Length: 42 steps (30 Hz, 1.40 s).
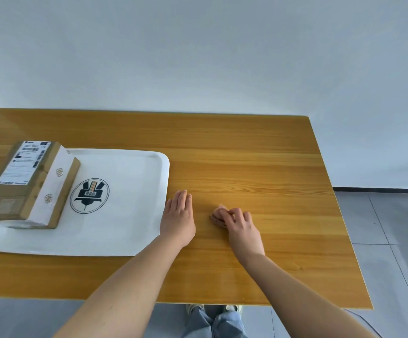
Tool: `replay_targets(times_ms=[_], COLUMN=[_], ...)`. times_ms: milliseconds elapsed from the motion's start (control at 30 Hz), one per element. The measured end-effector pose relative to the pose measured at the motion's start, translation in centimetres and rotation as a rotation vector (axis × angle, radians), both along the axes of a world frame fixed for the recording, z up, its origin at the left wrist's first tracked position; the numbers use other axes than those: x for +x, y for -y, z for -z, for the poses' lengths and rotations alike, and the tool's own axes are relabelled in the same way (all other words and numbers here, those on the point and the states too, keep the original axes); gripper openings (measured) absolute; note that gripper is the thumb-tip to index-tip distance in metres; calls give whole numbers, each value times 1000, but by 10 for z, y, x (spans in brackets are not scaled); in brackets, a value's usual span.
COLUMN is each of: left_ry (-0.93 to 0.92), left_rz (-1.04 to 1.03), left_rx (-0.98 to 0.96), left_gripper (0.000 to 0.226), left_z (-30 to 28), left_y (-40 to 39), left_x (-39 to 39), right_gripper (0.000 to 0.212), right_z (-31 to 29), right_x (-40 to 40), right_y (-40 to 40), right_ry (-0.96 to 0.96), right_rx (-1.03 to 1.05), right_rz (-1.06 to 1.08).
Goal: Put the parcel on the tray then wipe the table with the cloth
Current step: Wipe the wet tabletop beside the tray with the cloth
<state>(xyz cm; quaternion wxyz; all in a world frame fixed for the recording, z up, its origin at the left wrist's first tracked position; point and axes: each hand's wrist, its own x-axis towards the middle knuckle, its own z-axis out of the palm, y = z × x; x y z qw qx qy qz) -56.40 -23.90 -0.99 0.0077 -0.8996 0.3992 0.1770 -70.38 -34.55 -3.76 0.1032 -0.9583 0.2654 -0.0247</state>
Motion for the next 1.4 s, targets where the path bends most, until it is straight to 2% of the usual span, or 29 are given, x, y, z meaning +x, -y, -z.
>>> replay_targets(times_ms=[233,367,433,600,700,800,900,1000,1067,1133,1267,1400], left_ry=[-25,-34,-35,-44,-47,-53,-64,-77,-79,-75,-70,-70], left_rz=[35,66,82,98,108,113,122,146,167,178,180,171], left_rx=[-4,8,2,5,19,28,33,41,42,37,53,66], left_gripper=[63,63,64,64,65,65,65,65,64,64,64,65], left_z=[-1,0,0,-1,0,0,0,0,0,1,2,4], left_y=[23,37,44,51,51,54,62,76,83,88,89,86], left_x=[-10,-16,-19,-25,-25,-26,-30,-37,-41,-43,-44,-43], right_gripper=[65,55,58,70,71,65,59,59,61,66,64,61], right_z=[2,-2,-1,2,1,2,4,6,6,6,3,6], right_x=[-40,-71,-80,-64,-48,-47,-65,-98,-119,-135,-130,-92], right_y=[-3,22,37,52,43,35,38,50,61,76,100,100], right_ry=[-101,-159,-157,-43,-7,2,-16,-78,-102,-79,-9,13], right_rx=[-15,-83,-98,-78,-65,-44,-30,-18,-24,-33,-6,59], right_rz=[-450,-584,-525,-38,52,-3,-177,-336,-352,-225,268,416])
